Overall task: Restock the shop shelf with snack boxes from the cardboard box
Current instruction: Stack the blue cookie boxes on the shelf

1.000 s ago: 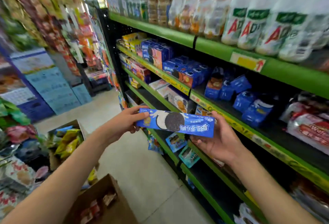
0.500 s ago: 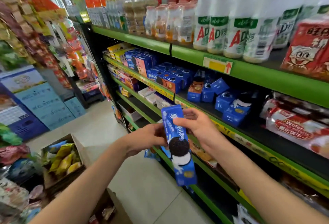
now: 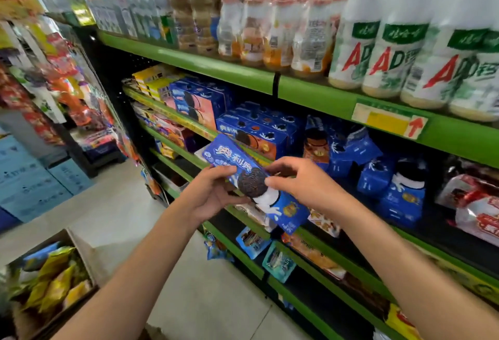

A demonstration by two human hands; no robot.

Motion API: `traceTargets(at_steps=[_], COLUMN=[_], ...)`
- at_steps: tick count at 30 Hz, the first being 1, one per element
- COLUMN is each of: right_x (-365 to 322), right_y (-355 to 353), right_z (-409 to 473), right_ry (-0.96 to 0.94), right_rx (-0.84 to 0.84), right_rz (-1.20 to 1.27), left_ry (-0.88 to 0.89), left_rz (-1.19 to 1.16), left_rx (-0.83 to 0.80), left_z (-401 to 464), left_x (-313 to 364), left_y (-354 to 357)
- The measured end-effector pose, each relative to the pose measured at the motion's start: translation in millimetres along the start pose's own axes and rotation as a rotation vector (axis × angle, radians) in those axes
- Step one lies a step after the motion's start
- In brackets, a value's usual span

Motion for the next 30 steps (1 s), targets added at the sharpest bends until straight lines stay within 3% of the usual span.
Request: traceTargets(at_steps=[3,8,18,26,30], right_x=[9,29,53,66,68], right_y=[6,4,-28,-34,-31], right_z=[11,29,31,24,18], right_ry=[-0.021,0.113,0.169,0.085,0.061], right_rx=[0.006,0.237,0.511,0.403,0.395], right_rz=[-0.056,0.374,0.633,0.546,0.459], left_ry=[-0.005,-0.068,0.134,0.293,0.328], left_rz=[-0.186,-0.309,0.007,0.393,0.470], left_rx=[-0.016,-0.102,-0.176,-0.219,-0.239], left_z=[30,68,115,119,124], left_x=[17,21,48,53,55], left_y=[-25,-36,-53,-40,-38])
Point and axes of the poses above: each hand's wrist, its own z-axis towards the middle knuckle, its own y-axis out of the palm, x = y × z, the point moved 6 cm from there along z, towards the middle knuckle, and after that the axes turned 13 degrees about x, right-handed, at the moved point
